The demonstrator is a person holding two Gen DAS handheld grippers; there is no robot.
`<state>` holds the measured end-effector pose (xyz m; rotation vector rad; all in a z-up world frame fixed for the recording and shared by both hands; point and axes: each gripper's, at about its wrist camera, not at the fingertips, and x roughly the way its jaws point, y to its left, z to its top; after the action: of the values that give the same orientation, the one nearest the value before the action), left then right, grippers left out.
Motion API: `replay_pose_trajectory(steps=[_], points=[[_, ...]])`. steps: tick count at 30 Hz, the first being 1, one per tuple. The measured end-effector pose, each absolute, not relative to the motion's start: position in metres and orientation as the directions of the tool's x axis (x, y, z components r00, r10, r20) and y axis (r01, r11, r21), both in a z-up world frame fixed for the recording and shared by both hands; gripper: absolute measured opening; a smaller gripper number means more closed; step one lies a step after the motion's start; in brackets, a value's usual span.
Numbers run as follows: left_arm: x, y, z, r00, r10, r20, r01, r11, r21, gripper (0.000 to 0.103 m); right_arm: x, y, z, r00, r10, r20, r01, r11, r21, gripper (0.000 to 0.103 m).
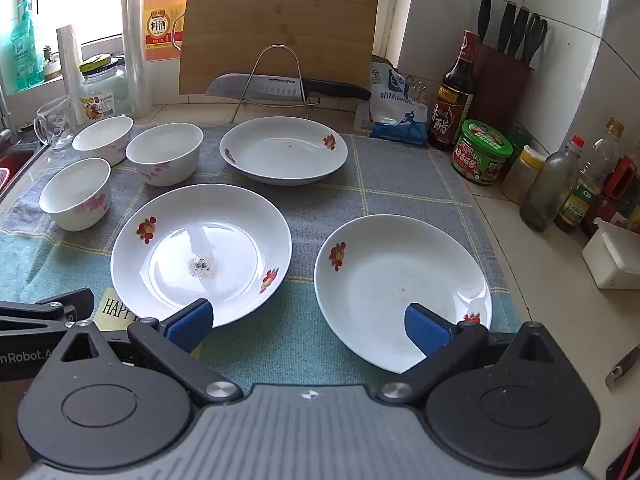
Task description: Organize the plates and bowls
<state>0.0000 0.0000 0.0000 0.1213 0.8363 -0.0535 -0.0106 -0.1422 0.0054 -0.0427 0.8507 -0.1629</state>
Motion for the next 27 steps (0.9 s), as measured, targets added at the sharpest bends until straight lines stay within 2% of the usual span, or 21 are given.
replay_pose_trajectory(steps=[27], points=[[0.0044, -0.0026, -0.0005, 0.665, -0.003, -0.746, 0.098, 0.992, 0.084, 0.102, -0.0084, -0.1434, 0.0081, 0.662, -0.156, -0.733, 0.129, 0.987, -0.094, 0.103]])
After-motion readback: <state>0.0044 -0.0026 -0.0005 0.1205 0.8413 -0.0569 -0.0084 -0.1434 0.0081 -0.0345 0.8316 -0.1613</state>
